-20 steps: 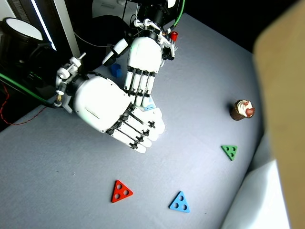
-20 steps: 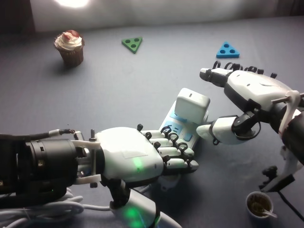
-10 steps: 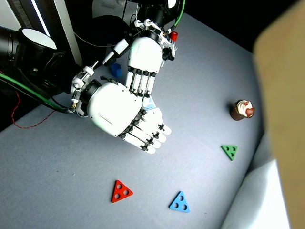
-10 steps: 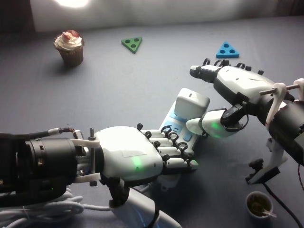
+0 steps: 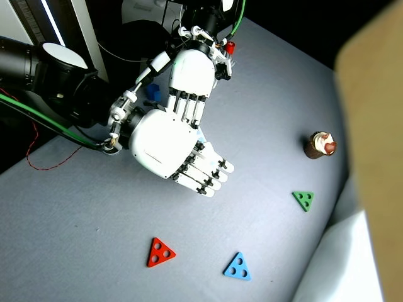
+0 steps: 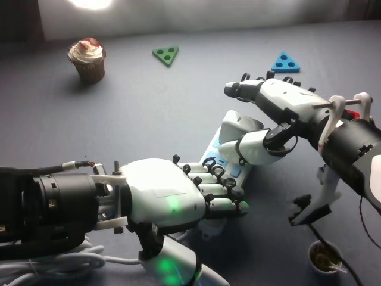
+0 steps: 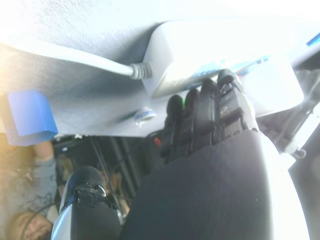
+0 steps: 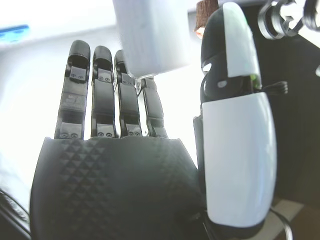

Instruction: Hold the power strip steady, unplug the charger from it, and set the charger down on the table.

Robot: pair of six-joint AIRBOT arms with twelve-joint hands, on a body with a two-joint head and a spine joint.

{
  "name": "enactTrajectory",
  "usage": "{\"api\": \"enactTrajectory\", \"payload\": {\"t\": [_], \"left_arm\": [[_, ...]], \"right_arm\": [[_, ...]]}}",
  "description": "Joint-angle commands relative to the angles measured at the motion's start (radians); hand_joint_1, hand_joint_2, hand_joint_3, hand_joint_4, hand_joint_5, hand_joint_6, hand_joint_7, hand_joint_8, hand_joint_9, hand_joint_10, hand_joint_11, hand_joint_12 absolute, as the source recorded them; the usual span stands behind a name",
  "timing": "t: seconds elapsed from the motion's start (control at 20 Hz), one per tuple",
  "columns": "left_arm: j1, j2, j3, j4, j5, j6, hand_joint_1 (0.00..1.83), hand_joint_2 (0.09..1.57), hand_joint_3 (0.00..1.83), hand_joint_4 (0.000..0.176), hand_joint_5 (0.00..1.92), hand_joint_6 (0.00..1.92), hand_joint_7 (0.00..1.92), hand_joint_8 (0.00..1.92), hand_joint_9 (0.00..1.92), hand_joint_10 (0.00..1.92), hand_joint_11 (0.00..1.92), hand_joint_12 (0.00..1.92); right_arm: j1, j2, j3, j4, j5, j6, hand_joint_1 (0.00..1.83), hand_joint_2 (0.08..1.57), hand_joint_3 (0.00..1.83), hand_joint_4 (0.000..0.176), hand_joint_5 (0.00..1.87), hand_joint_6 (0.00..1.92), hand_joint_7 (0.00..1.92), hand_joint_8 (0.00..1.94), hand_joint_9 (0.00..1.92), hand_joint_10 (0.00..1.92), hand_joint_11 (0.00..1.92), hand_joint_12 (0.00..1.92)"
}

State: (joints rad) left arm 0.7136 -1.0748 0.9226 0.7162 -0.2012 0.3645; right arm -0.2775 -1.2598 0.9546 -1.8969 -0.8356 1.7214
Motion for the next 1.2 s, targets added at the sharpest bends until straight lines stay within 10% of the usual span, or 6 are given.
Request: {"api": "enactTrajectory", "payload": {"t": [0.0, 0.75, 0.9, 0.95, 1.15], "left_arm": [[0.0, -0.01, 0.001, -0.01, -0.031, -0.008, 0.0, 1.02, 0.0, 0.0, 0.1, 0.0, 0.11, 0.0, 0.07, 0.0, 0.04, 0.01], [0.0, -0.008, 0.009, -0.01, -0.028, -0.013, 0.0, 1.02, 0.0, 0.0, 0.11, 0.0, 0.12, 0.0, 0.08, 0.0, 0.04, 0.01], [-0.001, -0.008, 0.01, -0.011, -0.028, -0.013, 0.0, 1.02, 0.0, 0.0, 0.11, 0.0, 0.11, 0.0, 0.08, 0.0, 0.04, 0.01], [-0.002, -0.008, 0.011, -0.011, -0.027, -0.014, 0.0, 1.02, 0.0, 0.0, 0.1, 0.0, 0.12, 0.0, 0.09, 0.0, 0.04, 0.01], [-0.002, -0.008, 0.011, -0.011, -0.027, -0.015, 0.0, 1.02, 0.0, 0.0, 0.1, 0.0, 0.12, 0.0, 0.08, 0.0, 0.03, 0.01]], "right_arm": [[0.015, 0.007, 0.0, -0.049, -0.046, 0.023, 1.06, 1.0, 0.0, 0.0, 0.31, 0.01, 0.32, 0.01, 0.3, 0.01, 0.26, 0.15], [0.004, 0.018, 0.005, -0.081, -0.077, 0.048, 1.05, 1.01, 0.0, 0.0, 0.33, 0.0, 0.35, 0.0, 0.33, 0.0, 0.29, 0.16], [0.002, 0.024, 0.007, -0.083, -0.08, 0.048, 1.11, 1.03, 0.0, 0.0, 0.65, 0.02, 0.74, 0.03, 0.73, 0.05, 0.52, 0.31], [0.002, 0.025, 0.008, -0.085, -0.081, 0.048, 1.24, 1.01, 0.0, 0.0, 1.12, 0.48, 1.3, 0.2, 1.17, 0.04, 0.66, 0.69], [0.002, 0.025, 0.013, -0.085, -0.084, 0.048, 1.27, 1.02, 0.0, 0.0, 1.12, 0.7, 1.31, 0.46, 1.28, 0.0, 0.63, 0.94]]}}
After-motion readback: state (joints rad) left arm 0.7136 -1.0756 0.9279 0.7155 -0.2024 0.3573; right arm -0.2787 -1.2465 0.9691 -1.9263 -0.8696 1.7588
